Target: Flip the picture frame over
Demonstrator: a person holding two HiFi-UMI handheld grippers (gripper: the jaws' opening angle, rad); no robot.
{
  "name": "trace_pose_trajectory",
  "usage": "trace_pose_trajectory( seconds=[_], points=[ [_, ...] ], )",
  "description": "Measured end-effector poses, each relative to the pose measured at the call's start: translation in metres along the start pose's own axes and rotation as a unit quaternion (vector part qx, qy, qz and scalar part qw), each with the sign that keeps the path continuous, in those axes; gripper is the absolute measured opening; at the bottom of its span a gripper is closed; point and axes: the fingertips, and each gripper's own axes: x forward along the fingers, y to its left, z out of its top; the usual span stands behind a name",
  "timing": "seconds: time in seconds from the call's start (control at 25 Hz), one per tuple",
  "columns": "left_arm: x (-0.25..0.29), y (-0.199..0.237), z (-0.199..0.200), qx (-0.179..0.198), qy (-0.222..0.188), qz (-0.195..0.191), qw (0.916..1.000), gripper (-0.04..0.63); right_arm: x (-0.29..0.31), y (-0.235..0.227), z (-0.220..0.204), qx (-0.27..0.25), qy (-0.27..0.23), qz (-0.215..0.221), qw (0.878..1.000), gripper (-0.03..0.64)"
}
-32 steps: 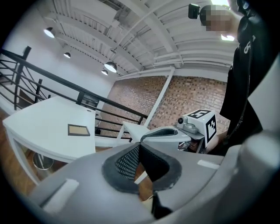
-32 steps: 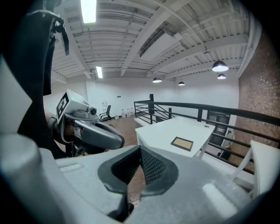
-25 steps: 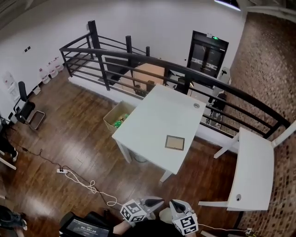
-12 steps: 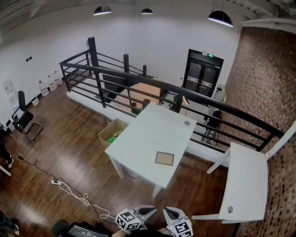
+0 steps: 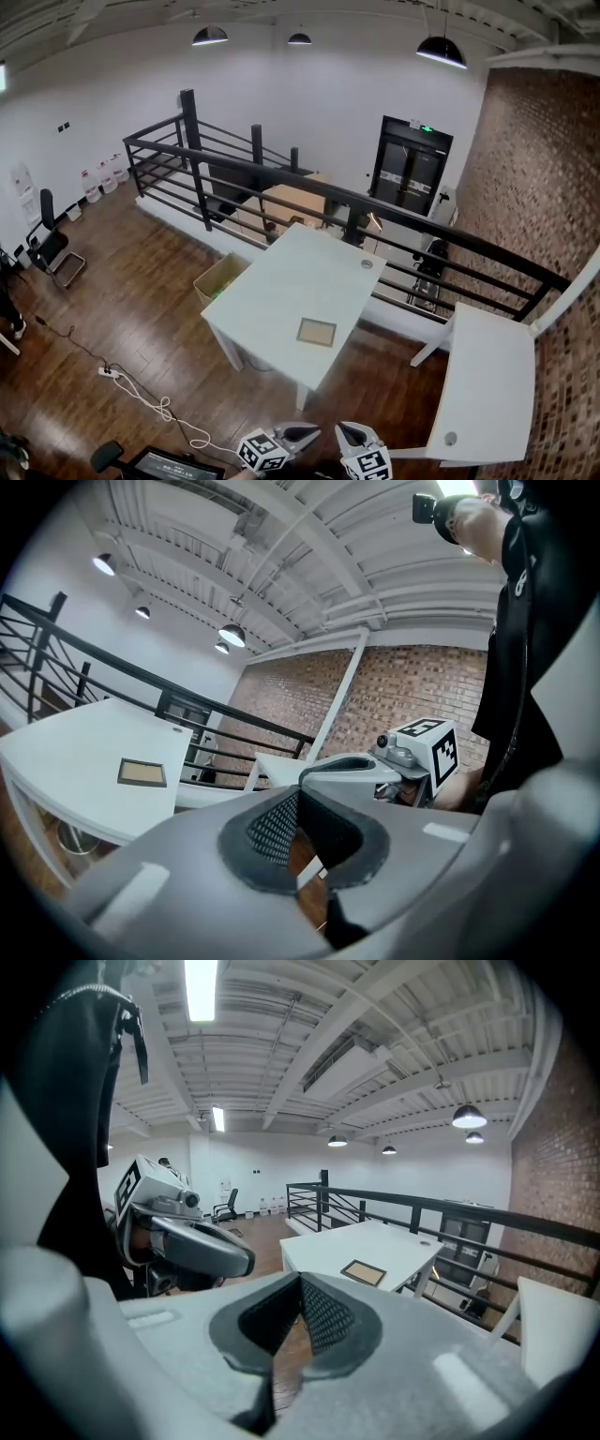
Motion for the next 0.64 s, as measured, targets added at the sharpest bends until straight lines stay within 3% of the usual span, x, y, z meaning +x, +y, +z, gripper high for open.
trace_pose_trajectory(
  seconds=[0.64],
  points=[
    [0.021, 0.004, 0.01, 0.016, 0.023, -0.011, 0.9995, 0.014, -0.004, -0.019, 0.001, 0.009, -0.008, -0.017, 1.0, -0.008]
  ],
)
